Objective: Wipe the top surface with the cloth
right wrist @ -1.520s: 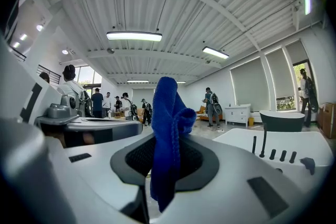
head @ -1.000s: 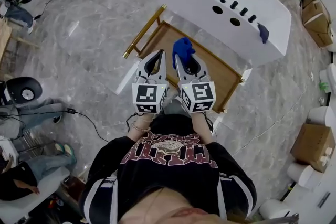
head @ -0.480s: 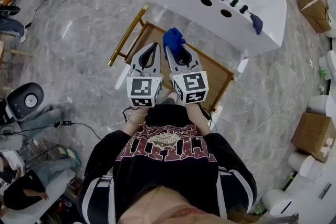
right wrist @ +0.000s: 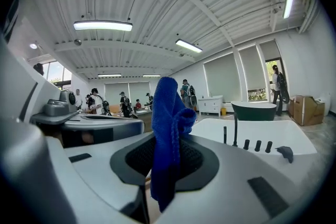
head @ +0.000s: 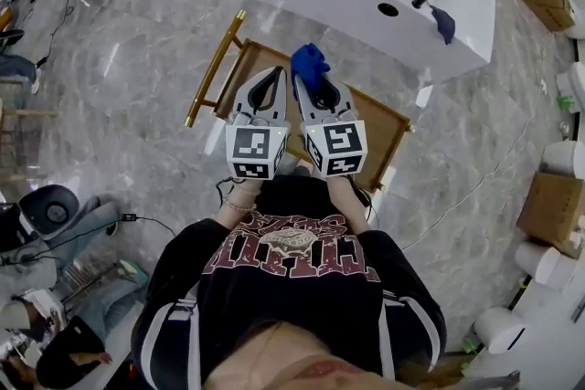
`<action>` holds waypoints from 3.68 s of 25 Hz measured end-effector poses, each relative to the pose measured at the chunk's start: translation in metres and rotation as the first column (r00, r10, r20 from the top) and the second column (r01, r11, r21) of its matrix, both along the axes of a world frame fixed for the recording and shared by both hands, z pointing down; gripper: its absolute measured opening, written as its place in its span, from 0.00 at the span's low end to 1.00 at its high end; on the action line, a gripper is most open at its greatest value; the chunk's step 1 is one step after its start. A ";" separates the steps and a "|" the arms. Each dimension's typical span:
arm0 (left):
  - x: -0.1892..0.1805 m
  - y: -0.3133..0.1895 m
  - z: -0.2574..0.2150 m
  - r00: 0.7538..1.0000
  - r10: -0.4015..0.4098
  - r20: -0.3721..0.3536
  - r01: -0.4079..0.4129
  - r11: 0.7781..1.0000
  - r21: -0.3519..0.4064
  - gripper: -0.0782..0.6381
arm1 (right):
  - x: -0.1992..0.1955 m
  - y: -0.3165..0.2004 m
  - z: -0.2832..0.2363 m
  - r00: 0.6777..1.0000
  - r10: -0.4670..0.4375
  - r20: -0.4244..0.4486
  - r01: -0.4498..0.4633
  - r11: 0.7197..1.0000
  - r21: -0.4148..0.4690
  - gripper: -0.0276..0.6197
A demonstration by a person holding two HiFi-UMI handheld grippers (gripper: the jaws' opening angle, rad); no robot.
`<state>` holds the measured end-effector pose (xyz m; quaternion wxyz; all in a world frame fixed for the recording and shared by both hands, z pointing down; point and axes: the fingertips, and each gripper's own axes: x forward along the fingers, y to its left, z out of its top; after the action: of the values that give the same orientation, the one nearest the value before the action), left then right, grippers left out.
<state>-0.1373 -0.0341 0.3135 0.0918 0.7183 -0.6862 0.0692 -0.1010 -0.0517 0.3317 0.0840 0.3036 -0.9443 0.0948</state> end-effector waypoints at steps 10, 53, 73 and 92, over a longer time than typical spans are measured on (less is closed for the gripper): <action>-0.029 -0.036 0.010 0.983 0.185 0.000 -0.185 0.982 -0.030 0.18 | -0.033 -0.031 0.009 0.985 0.170 -0.036 -0.171 0.985 -0.025 0.18; -0.154 -0.054 0.314 0.963 0.219 -0.154 -0.268 0.785 -0.558 0.18 | -0.164 -0.084 0.271 0.924 0.127 -0.362 -0.269 0.887 -0.376 0.18; -0.148 -0.008 0.388 0.932 0.284 -0.224 -0.359 0.647 -0.673 0.18 | -0.239 -0.092 0.353 0.899 -0.045 -0.436 -0.198 0.845 -0.496 0.18; -0.148 -0.013 0.400 0.958 0.255 -0.131 -0.278 0.713 -0.644 0.18 | -0.240 -0.103 0.366 0.880 -0.068 -0.470 -0.162 0.888 -0.431 0.18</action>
<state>-0.2856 -0.0468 0.7131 0.3377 0.7325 -0.5058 0.3060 -0.3414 -0.1543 0.6973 0.3783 0.3124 -0.8378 0.2396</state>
